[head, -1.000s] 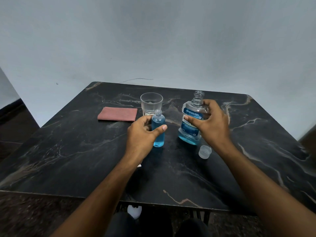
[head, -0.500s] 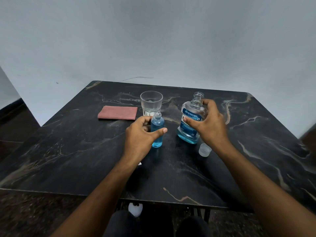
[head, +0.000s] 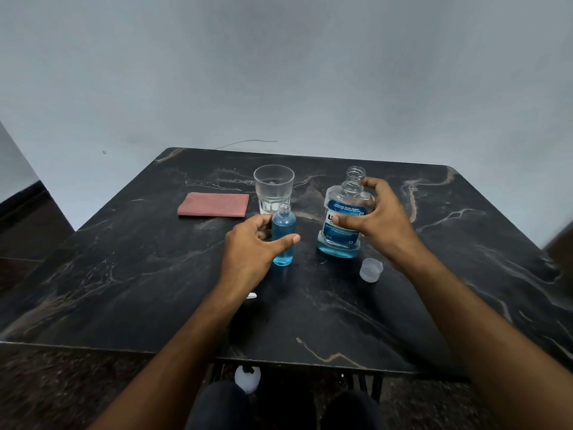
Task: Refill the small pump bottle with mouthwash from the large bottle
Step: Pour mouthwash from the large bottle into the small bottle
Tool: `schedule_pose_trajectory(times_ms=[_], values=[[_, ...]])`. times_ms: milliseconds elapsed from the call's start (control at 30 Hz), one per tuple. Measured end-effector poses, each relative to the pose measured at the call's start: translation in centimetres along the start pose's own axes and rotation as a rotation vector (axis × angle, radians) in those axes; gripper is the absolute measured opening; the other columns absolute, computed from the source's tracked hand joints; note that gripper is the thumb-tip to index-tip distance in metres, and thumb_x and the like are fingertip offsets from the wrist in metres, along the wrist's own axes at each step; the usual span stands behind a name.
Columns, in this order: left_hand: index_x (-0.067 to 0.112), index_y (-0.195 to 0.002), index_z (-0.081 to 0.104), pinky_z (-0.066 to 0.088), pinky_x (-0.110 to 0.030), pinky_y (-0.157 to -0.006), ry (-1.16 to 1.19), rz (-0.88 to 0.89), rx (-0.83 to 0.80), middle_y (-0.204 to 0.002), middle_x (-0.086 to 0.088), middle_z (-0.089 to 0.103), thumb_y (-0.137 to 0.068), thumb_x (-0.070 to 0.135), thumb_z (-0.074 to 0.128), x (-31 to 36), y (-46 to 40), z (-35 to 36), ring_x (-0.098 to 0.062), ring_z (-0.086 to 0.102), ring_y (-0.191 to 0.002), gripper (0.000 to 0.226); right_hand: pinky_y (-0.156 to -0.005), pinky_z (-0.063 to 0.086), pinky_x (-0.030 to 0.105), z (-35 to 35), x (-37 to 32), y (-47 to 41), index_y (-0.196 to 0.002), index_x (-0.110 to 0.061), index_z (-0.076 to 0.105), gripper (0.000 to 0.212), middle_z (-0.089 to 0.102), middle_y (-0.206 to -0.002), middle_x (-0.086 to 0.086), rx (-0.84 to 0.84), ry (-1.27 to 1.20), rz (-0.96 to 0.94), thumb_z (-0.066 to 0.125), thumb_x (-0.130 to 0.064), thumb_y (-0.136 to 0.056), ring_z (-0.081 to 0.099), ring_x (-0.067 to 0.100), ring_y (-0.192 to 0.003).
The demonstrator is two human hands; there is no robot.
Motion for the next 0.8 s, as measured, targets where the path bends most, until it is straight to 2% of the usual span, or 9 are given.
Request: schedule_pose_trajectory(times_ms=[67,167,333,467,500,567,633,700,800], values=[[0.018,-0.122,0.072,0.061,-0.037,-0.093,-0.007,0.004,-0.002,-0.111,0.006,0.079,-0.072,0.024,0.092,0.0,0.0,0.1,-0.006,0.075,-0.1,0.054,-0.088,0.06,0.04,0.0,0.0,0.0,-0.123,-0.035,0.043,0.074,0.064,-0.128,0.006,-0.011,0.0,0.001,0.086,-0.006,-0.069,0.067,0.017,-0.11],[0.017,-0.123,0.072,0.061,-0.038,-0.094,-0.017,0.014,0.001,-0.111,0.005,0.079,-0.073,0.025,0.092,0.0,0.0,0.2,-0.006,0.075,-0.1,0.054,-0.087,0.06,0.036,0.1,0.2,0.2,-0.126,-0.033,0.043,0.077,0.065,-0.127,0.005,-0.016,0.005,-0.006,0.086,-0.005,-0.069,0.068,0.013,-0.106],[0.017,-0.129,0.069,0.06,-0.037,-0.097,-0.042,0.033,-0.019,-0.12,0.002,0.077,-0.069,0.026,0.094,0.4,0.4,0.2,-0.007,0.073,-0.108,0.066,-0.1,0.053,0.038,-0.2,-0.1,0.6,-0.128,-0.036,0.039,0.084,0.052,-0.142,0.004,-0.022,0.086,-0.023,0.09,-0.014,-0.065,0.058,0.018,-0.123],[0.015,-0.134,0.067,0.056,-0.033,-0.103,-0.007,0.056,-0.02,-0.126,0.002,0.074,-0.061,0.022,0.096,0.6,0.9,-0.6,-0.008,0.07,-0.115,0.08,-0.092,0.043,0.017,-0.7,-1.1,1.0,-0.138,-0.032,0.037,0.092,0.047,-0.141,0.0,0.021,0.23,-0.09,0.091,-0.025,-0.064,0.046,0.014,-0.127],[0.013,-0.134,0.067,0.056,-0.033,-0.103,0.013,0.057,-0.011,-0.126,0.0,0.074,-0.057,0.023,0.095,0.7,0.9,-1.0,-0.009,0.07,-0.115,0.083,-0.092,0.042,0.017,-0.9,-1.5,1.1,-0.14,-0.03,0.037,0.093,0.047,-0.139,0.0,0.036,0.254,-0.108,0.091,-0.028,-0.064,0.046,0.014,-0.126],[0.009,-0.132,0.067,0.056,-0.032,-0.101,0.055,0.051,0.026,-0.122,-0.004,0.075,-0.052,0.029,0.091,1.0,1.0,-1.9,-0.012,0.071,-0.112,0.086,-0.099,0.043,0.025,-1.4,-2.2,1.4,-0.142,-0.029,0.037,0.092,0.046,-0.139,0.0,0.084,0.283,-0.134,0.089,-0.032,-0.066,0.046,0.014,-0.126],[0.008,-0.126,0.069,0.058,-0.024,-0.092,0.102,0.055,0.085,-0.111,-0.003,0.077,-0.054,0.028,0.088,1.3,1.1,-3.0,-0.007,0.074,-0.099,0.077,-0.106,0.042,0.034,-2.1,-3.3,1.9,-0.142,-0.027,0.04,0.082,0.044,-0.141,-0.001,0.191,0.322,-0.182,0.085,-0.031,-0.073,0.044,0.014,-0.129],[0.01,-0.119,0.073,0.056,-0.012,-0.079,0.106,0.085,0.143,-0.1,0.004,0.078,-0.065,0.023,0.089,1.5,1.3,-4.0,0.004,0.074,-0.084,0.058,-0.105,0.045,0.036,-2.6,-4.8,2.8,-0.136,-0.02,0.047,0.065,0.044,-0.137,-0.002,0.36,0.359,-0.312,0.077,-0.025,-0.079,0.044,0.015,-0.127],[0.013,-0.113,0.075,0.054,-0.009,-0.076,0.07,0.126,0.238,-0.095,0.009,0.077,-0.081,0.017,0.084,1.7,1.4,-5.7,0.007,0.072,-0.079,0.033,-0.086,0.045,0.02,-1.6,-7.2,5.4,-0.118,-0.007,0.06,0.037,0.054,-0.117,0.007,0.573,0.441,-0.637,0.068,-0.011,-0.082,0.051,0.017,-0.107]])
Point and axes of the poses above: each hand's wrist, its own y-axis away from the middle knuckle, its own z-axis out of the palm, x = y × z, the point moved 4 cm from there along -y, towards the middle knuckle
